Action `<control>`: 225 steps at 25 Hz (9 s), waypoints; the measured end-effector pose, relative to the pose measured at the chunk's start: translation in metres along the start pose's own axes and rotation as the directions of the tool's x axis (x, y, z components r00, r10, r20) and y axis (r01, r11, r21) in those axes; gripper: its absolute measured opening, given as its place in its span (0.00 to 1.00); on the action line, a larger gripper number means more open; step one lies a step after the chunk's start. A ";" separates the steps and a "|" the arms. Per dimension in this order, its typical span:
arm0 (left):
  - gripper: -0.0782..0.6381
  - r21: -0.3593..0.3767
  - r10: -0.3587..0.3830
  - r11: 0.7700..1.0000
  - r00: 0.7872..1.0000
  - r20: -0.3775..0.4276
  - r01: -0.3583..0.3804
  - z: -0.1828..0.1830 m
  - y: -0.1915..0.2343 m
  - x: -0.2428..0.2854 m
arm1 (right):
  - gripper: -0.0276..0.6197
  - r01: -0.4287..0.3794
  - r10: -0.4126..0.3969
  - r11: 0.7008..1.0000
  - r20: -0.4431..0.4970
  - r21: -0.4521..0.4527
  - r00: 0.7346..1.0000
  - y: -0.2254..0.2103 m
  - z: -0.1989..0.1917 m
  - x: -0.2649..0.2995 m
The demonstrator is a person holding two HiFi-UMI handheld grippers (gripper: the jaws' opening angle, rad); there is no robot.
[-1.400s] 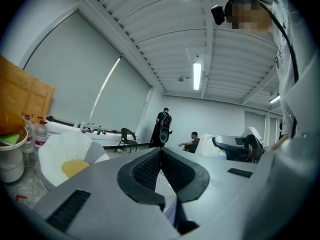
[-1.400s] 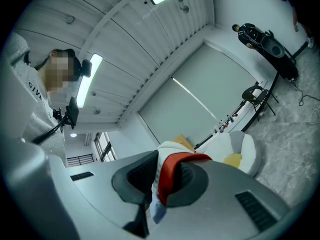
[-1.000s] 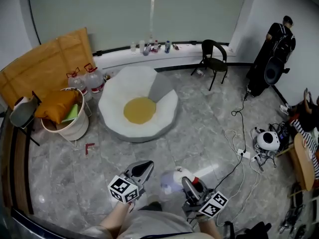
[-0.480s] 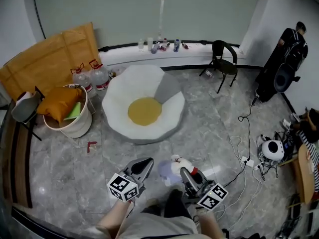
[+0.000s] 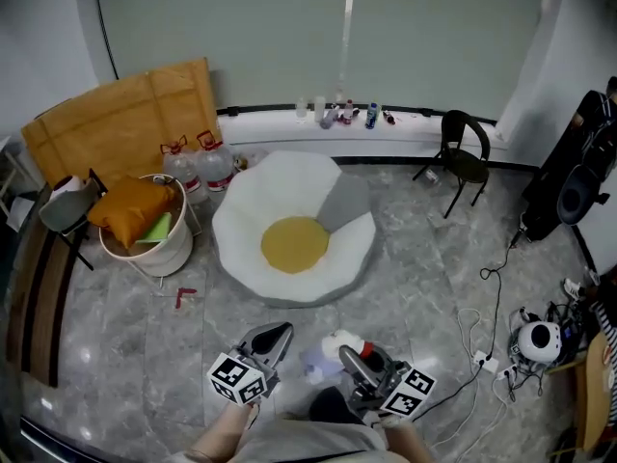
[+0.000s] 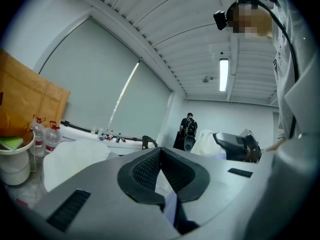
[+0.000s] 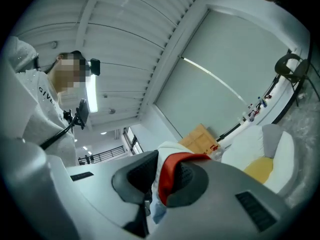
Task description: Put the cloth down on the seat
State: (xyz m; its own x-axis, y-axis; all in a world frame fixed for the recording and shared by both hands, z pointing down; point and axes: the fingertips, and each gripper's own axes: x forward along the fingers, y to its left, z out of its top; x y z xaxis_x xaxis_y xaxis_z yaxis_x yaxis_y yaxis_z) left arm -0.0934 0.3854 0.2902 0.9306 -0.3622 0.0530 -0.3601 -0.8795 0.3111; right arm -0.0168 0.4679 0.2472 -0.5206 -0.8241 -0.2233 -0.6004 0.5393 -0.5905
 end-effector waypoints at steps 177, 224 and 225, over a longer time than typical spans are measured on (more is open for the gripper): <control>0.13 -0.263 0.402 0.840 0.870 -0.286 -0.475 -0.427 0.805 0.406 | 0.11 0.288 -0.196 0.957 -0.653 0.034 0.731 -0.969 -0.355 0.434; 0.13 -0.276 0.375 0.854 0.890 -0.259 -0.440 -0.317 0.735 0.417 | 0.22 0.409 -0.314 0.913 -0.647 -0.003 0.695 -0.913 -0.250 0.394; 0.13 -0.275 0.374 0.855 0.890 -0.259 -0.439 -0.312 0.733 0.418 | 0.20 0.405 -0.313 0.914 -0.643 -0.005 0.699 -0.909 -0.245 0.394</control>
State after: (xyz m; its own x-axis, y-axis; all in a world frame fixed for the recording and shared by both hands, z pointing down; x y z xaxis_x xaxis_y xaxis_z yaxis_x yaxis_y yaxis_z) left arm 0.0520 -0.3137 0.8367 0.7110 -0.5718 0.4093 -0.6987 -0.5083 0.5034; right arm 0.1751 -0.3046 0.8858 -0.5666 -0.6334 0.5271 -0.7625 0.1604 -0.6268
